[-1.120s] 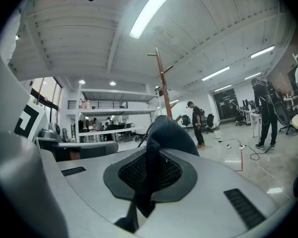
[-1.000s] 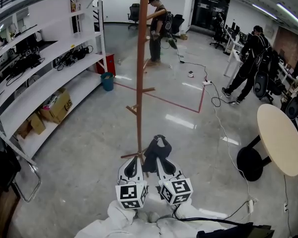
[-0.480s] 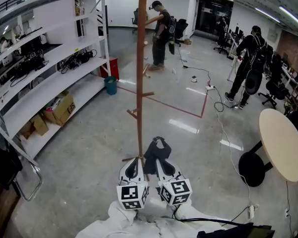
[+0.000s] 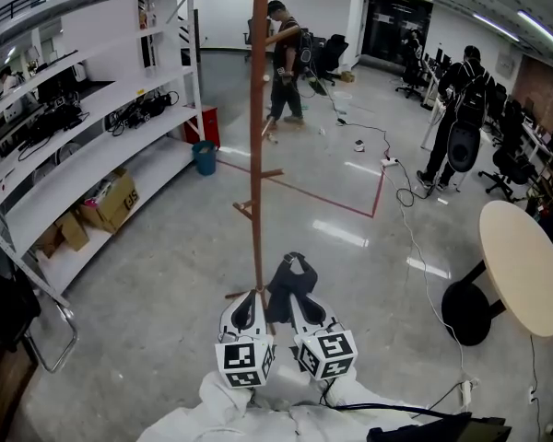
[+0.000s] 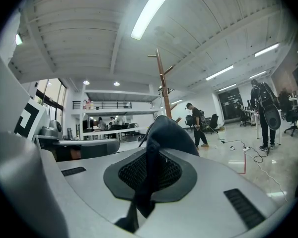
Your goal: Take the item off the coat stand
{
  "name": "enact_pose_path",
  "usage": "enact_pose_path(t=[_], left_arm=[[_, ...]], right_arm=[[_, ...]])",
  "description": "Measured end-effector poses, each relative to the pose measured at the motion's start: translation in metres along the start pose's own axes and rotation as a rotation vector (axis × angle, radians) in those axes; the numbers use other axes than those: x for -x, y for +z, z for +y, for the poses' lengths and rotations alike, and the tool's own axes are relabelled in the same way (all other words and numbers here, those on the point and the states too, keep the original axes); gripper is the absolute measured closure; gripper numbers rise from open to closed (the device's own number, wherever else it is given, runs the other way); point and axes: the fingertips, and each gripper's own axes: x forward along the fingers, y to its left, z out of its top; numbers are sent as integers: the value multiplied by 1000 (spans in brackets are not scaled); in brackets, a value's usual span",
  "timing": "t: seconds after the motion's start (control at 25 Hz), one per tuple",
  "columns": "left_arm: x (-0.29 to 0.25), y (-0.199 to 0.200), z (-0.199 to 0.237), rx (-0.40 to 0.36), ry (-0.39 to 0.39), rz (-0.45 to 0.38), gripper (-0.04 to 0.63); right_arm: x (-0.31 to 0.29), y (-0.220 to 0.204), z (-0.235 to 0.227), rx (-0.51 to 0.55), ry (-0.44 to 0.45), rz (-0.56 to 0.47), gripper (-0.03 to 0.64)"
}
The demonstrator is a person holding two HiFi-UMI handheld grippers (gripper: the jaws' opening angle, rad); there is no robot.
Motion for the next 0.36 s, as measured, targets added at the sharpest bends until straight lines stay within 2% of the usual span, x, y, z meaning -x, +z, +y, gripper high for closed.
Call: enact_pose_path(t=[0.36], left_arm=[[7, -4, 3, -1, 14, 6, 609]], right_arm=[[7, -1, -1, -5, 3, -5, 592]])
